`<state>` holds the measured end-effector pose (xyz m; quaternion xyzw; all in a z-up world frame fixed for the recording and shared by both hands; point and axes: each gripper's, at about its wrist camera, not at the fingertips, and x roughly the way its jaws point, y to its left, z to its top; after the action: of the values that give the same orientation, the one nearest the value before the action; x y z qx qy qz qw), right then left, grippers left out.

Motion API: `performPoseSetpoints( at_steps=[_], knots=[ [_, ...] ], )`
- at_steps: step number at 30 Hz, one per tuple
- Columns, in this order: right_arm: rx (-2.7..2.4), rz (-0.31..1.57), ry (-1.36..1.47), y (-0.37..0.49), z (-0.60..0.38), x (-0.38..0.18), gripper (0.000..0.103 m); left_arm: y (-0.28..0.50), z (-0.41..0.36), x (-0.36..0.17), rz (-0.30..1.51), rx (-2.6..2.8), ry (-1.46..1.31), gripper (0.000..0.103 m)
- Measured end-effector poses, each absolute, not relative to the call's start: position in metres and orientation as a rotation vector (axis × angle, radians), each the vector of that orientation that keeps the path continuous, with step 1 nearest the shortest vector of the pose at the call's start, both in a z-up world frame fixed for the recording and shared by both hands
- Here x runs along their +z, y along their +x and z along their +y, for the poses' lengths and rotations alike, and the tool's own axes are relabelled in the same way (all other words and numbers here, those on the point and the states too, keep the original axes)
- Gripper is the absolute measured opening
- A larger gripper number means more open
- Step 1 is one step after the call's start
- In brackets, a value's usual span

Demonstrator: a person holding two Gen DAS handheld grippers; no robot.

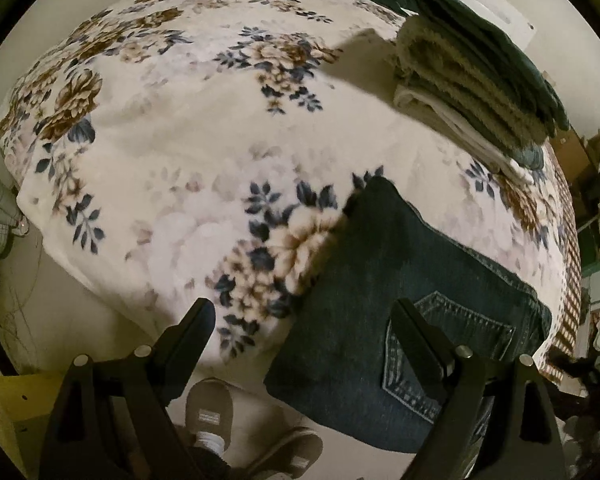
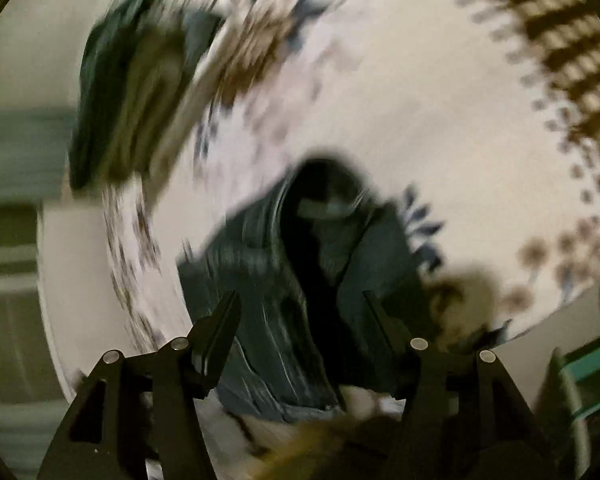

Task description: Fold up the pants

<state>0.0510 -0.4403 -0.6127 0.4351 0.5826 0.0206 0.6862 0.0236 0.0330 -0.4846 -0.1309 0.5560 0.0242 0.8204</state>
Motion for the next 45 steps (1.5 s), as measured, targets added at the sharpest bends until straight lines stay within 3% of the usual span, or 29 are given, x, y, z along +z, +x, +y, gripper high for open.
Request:
performPoseSetpoints(
  at_steps=[4,5,7,8,18,25,30,34,35,37,38,39,45],
  knots=[
    [0.157,1.353,0.879,0.065,-0.396,-0.640,0.063,0.020,0.030,-0.490,1.198,0.045,-0.266,0.090],
    [0.173,1.356,0.886,0.068,-0.386,-0.647,0.058,0.019,0.031,-0.492,1.202,0.047,-0.265,0.090],
    [0.183,1.316,0.920,0.066,-0.378,-0.651,0.017,0.017,0.033,-0.493,1.205,0.055,-0.261,0.090],
    [0.182,1.309,0.926,0.064,-0.372,-0.646,0.008,0.016,0.034,-0.492,1.203,0.060,-0.262,0.090],
    [0.337,1.163,1.208,0.013,-0.296,-0.539,0.006,0.016,0.063,-0.481,1.164,0.148,-0.292,0.090],
    [0.335,1.100,1.471,0.021,-0.294,-0.533,0.006,0.027,0.066,-0.471,1.121,0.147,-0.303,0.090],
    [0.068,1.051,1.398,0.029,-0.390,-0.549,0.006,0.027,0.058,-0.466,1.103,0.111,-0.307,0.090],
    [0.107,1.194,1.180,0.060,-0.392,-0.539,0.007,0.020,0.049,-0.461,1.094,0.106,-0.236,0.090],
    [0.124,1.276,1.088,0.068,-0.382,-0.540,0.007,0.017,0.043,-0.456,1.089,0.089,-0.203,0.090],
    [0.094,1.320,0.979,0.066,-0.378,-0.542,0.020,0.011,0.027,-0.446,1.068,0.024,-0.144,0.090],
    [0.061,1.323,0.938,0.061,-0.379,-0.543,0.048,0.007,0.014,-0.442,1.057,-0.020,-0.097,0.090],
    [0.036,1.321,0.918,0.050,-0.386,-0.544,0.069,0.002,0.002,-0.438,1.046,-0.060,-0.055,0.090],
    [-0.139,1.303,0.964,-0.007,-0.424,-0.574,0.076,-0.043,-0.102,-0.453,1.013,-0.408,0.332,0.090]
  ],
)
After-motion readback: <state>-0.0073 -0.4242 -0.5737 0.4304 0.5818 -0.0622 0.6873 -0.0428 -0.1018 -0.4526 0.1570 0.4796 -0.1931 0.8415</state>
